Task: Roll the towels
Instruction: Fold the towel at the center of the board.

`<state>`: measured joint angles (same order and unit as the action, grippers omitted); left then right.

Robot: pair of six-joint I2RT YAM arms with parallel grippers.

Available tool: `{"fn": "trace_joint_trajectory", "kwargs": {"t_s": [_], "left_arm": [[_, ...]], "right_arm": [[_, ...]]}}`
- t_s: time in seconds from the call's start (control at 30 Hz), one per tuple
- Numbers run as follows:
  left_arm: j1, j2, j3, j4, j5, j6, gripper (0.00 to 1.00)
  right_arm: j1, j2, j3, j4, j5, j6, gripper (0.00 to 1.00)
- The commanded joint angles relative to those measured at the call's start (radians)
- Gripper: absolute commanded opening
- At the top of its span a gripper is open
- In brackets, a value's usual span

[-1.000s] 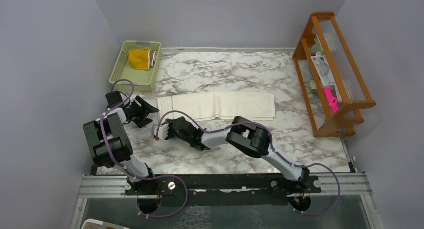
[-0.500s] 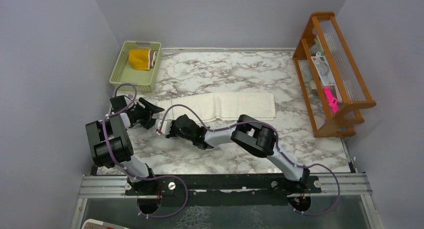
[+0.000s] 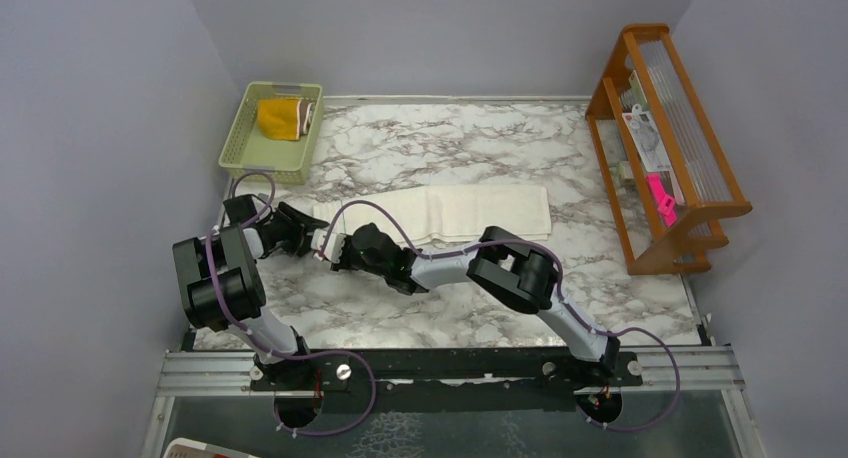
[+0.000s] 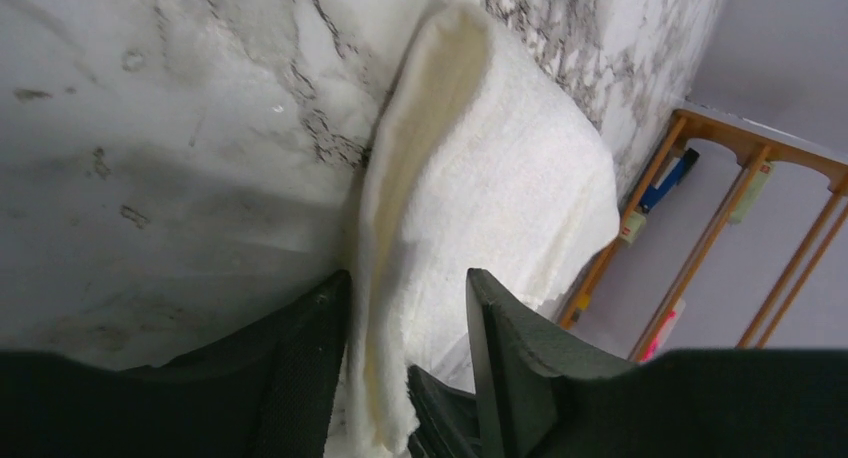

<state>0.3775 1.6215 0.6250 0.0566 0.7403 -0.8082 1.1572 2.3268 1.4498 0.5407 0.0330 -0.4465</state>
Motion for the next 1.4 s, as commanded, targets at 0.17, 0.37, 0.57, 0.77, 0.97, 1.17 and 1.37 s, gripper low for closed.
{"fn": "trace_joint_trajectory", "kwargs": {"t_s": [0.17, 0.37, 0.57, 0.77, 0.97, 1.17, 1.37], "left_arm": [[-0.01, 0.052, 0.023, 0.039, -0.038, 0.0, 0.03], [-0.009, -0.002, 0.168, -0.209, -0.171, 0.192, 0.0], [-0.016, -0.053, 0.323, -0.446, -0.335, 0.441, 0.0], [-0.094, -0.134, 0.441, -0.559, -0.581, 0.519, 0.0], [-0.366, -0.125, 0.655, -0.751, -0.875, 0.513, 0.0], [-0.64, 0.022, 0.859, -0.867, -0.962, 0.431, 0.0], [-0.901, 0.284, 1.153, -1.043, -1.107, 0.372, 0.0]], "right_arm": [[-0.003, -0.092, -0.029, -0.023, -0.02, 0.036, 0.14], [-0.038, -0.343, -0.235, -0.009, -0.065, 0.103, 0.43], [-0.194, -0.717, -0.544, 0.006, -0.166, 0.278, 0.49], [-0.298, -1.001, -0.697, -0.192, -0.028, 0.408, 0.58], [-0.347, -1.139, -0.72, -0.408, 0.123, 0.498, 0.65], [-0.391, -1.195, -0.661, -0.583, 0.255, 0.559, 0.65], [-0.501, -1.286, -0.624, -0.775, 0.34, 0.7, 0.66]]}}
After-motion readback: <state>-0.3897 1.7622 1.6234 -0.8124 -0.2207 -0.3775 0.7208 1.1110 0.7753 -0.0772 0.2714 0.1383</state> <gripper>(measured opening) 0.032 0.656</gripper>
